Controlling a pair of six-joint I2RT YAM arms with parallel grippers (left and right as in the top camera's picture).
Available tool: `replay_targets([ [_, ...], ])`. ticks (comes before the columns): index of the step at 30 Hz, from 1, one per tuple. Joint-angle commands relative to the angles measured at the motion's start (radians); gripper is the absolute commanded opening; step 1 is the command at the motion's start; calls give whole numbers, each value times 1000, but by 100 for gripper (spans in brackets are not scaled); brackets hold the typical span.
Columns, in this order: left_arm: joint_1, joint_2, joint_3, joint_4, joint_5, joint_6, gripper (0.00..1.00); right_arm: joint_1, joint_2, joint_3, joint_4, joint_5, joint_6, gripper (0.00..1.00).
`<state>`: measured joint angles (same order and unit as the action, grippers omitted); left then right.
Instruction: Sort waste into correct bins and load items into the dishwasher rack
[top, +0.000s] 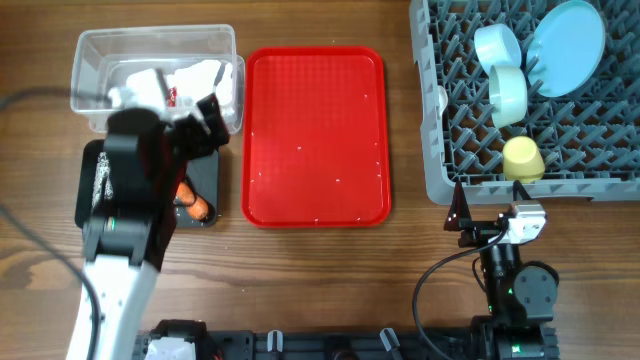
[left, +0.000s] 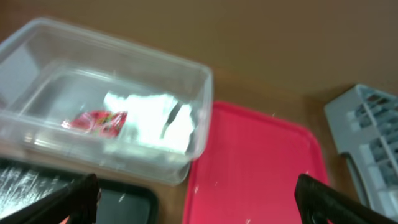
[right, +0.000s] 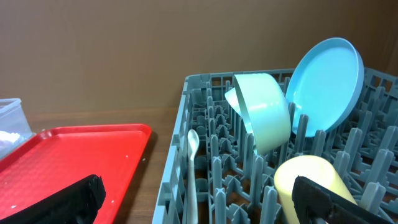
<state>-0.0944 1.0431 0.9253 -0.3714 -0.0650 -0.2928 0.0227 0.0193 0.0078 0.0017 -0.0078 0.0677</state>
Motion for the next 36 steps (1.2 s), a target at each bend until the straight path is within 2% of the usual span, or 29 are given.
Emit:
replay_targets([
  [1, 110, -294, -354, 191, 133, 47, 100, -3, -5, -3, 5, -17, 14, 100],
  [5, 129, -609, -691, 436, 135, 80, 100, -3, -5, -3, 5, -17, 14, 100],
  [10, 132, -814, -855, 455, 123, 89, 100, -3, -5, -3, 5, -17, 14, 100],
  [16, 142, -912, -919, 416, 124, 103, 100, -3, -5, -3, 5, -17, 13, 100],
  [21, 157, -1041, -919, 296, 119, 107, 100, -3, -5, -3, 5, -17, 13, 100],
  [36, 156, -1037, -919, 296, 113, 106, 100, -3, -5, -3, 5, -17, 14, 100],
])
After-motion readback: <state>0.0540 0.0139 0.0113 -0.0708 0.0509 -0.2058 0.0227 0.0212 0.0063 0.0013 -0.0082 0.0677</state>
